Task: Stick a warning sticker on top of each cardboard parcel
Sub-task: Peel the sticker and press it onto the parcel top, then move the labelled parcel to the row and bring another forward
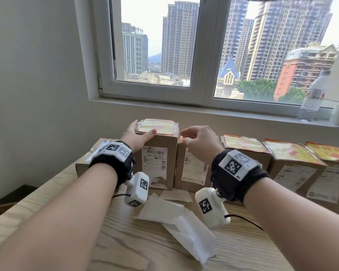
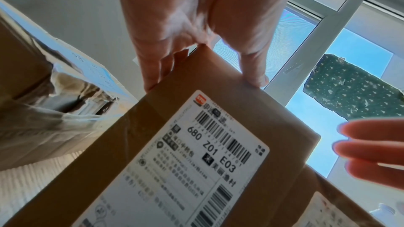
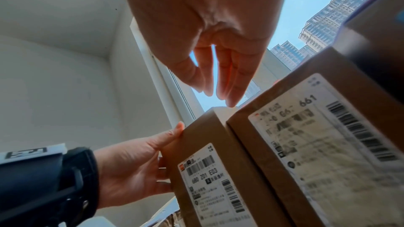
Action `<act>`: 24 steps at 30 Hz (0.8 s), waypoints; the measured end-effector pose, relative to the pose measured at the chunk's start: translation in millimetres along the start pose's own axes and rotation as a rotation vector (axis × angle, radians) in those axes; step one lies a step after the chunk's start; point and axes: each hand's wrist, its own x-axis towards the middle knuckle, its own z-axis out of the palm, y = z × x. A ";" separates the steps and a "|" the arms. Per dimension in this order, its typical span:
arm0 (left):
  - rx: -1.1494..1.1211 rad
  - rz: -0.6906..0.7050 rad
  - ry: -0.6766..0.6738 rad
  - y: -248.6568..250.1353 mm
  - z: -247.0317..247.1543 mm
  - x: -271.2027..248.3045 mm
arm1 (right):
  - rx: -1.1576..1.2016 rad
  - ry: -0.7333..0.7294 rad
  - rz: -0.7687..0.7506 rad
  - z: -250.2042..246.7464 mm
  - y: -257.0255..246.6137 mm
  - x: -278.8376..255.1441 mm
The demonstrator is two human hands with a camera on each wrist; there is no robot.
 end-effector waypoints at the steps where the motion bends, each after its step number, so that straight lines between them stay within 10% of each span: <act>1: -0.012 -0.002 -0.009 -0.9 -1.5 1.3 | 0.000 -0.006 -0.003 -1.1 3.9 -0.4; 11: 0.047 -0.339 0.330 -82.0 -73.2 17.6 | 0.341 -0.257 0.128 21.5 5.1 -9.3; 24: 0.101 -0.552 0.127 -122.8 -86.8 -14.3 | 0.350 -0.567 0.292 127.1 -27.0 -25.1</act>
